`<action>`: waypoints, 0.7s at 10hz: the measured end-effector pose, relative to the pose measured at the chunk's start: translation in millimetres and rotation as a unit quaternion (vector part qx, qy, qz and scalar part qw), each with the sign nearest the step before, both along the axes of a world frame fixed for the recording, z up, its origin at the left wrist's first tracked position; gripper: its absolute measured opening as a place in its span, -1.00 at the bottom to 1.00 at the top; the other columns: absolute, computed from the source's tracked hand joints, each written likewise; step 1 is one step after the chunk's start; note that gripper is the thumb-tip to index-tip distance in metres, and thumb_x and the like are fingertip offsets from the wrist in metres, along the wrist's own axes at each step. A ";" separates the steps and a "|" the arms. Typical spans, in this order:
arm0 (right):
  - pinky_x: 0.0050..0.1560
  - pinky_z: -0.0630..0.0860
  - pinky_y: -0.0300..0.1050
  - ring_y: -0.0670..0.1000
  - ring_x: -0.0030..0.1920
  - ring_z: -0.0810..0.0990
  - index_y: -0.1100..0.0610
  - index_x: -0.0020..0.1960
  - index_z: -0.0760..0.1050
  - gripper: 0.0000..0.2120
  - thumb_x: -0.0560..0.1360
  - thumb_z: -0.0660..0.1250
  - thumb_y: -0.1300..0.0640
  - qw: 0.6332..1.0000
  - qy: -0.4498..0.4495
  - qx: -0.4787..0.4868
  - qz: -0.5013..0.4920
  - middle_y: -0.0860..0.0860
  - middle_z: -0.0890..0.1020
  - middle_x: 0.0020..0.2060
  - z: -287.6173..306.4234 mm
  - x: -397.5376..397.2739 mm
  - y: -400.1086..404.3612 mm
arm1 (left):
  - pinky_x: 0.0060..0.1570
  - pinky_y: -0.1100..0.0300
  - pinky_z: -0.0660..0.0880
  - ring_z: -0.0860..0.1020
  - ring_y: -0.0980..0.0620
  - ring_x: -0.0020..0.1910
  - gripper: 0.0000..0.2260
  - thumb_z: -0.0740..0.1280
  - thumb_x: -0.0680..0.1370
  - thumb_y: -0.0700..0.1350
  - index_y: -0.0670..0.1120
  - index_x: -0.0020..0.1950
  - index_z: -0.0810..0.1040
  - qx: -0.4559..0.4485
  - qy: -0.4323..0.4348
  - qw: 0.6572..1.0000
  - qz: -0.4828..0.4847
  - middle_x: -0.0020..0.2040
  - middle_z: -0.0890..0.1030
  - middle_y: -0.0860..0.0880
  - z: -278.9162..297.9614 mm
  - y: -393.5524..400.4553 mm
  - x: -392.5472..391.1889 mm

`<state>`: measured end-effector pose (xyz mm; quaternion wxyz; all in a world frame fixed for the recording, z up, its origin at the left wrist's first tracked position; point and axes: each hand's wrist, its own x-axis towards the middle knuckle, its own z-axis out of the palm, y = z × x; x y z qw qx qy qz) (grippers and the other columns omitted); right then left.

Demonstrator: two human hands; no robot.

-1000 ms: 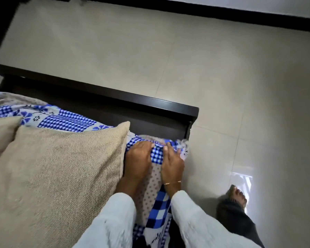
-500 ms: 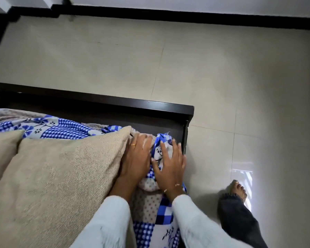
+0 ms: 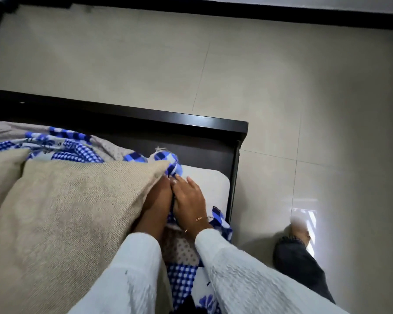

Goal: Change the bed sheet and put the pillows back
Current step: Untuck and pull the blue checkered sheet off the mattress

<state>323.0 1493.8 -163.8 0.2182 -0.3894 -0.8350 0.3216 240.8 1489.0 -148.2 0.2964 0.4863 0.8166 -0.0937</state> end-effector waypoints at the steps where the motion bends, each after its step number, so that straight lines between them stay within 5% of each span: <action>1: 0.15 0.34 -0.04 0.10 -0.16 0.65 0.24 -0.07 0.61 -0.69 0.35 0.14 0.24 0.996 0.045 0.054 -0.058 0.11 0.68 -0.17 0.7 11.0 -17.9 | 0.18 0.49 0.23 0.35 -0.13 0.36 -0.66 -0.03 0.66 -0.20 -0.27 0.39 0.30 0.018 0.017 0.999 0.038 0.38 0.37 -0.22 18.2 -16.9 7.6; 2: 0.22 0.20 0.08 0.07 0.10 0.52 0.05 0.07 0.53 -0.69 0.38 0.14 0.11 0.991 -0.004 0.048 -0.126 0.01 0.65 -0.03 0.9 35.0 -25.2 | -0.05 0.44 0.33 0.44 -0.20 0.23 -0.72 0.12 0.60 -0.25 -0.25 0.29 0.41 0.099 0.120 0.986 -0.062 0.24 0.45 -0.24 36.6 -19.1 27.2; 3: 0.21 0.24 0.41 0.24 0.33 0.35 -0.04 0.32 0.40 -0.53 0.43 0.10 -0.03 0.962 -0.132 -0.031 -0.238 0.10 0.47 0.30 -9.9 51.1 -34.4 | 0.14 -0.05 0.45 0.42 -0.22 0.30 -0.64 0.23 0.45 -0.15 -0.07 0.24 0.53 0.212 0.083 0.962 -0.152 0.31 0.50 -0.11 27.9 -18.3 39.3; 4: 0.25 0.33 0.36 0.37 0.37 0.27 0.17 0.48 0.12 -0.49 0.55 0.13 0.18 0.937 -0.103 -0.149 -0.299 0.35 0.25 0.39 -15.7 48.5 -46.4 | 0.09 -0.12 0.49 0.52 -0.15 0.23 -0.62 0.12 0.45 -0.09 -0.05 0.20 0.57 0.171 0.046 0.964 -0.198 0.29 0.52 -0.07 23.2 -25.2 49.3; 5: 0.36 0.24 0.20 0.26 0.45 0.17 0.26 0.42 0.15 -0.55 0.54 0.05 0.31 0.958 -0.053 -0.089 -0.267 0.34 0.12 0.44 -21.9 43.4 -64.6 | -0.45 0.19 0.48 0.60 -0.12 -0.36 -0.77 0.13 0.38 -0.12 -0.14 -0.25 0.57 0.179 0.072 0.971 -0.144 -0.20 0.62 -0.16 27.6 -43.8 57.8; 6: 0.46 -0.17 -0.12 -0.04 0.51 -0.19 0.29 0.37 0.15 -0.64 0.65 -0.17 0.17 0.979 -0.009 -0.058 -0.194 0.17 -0.03 0.51 -11.7 41.7 -84.2 | -0.65 0.33 0.30 0.46 -0.05 -0.65 -0.82 0.18 0.34 -0.12 -0.13 -0.39 0.52 0.171 0.099 0.977 -0.081 -0.52 0.51 -0.11 39.2 -54.8 53.1; 7: 0.44 0.00 -0.26 0.10 0.46 0.16 0.41 0.34 0.25 -0.60 0.53 0.09 0.33 0.992 0.020 -0.074 -0.098 0.32 0.33 0.34 8.8 49.3 -91.1 | -0.65 0.30 0.35 0.51 -0.05 -0.62 -0.81 0.24 0.37 -0.13 -0.19 -0.21 0.61 0.184 0.084 0.979 -0.012 -0.53 0.54 -0.12 49.6 -66.9 52.0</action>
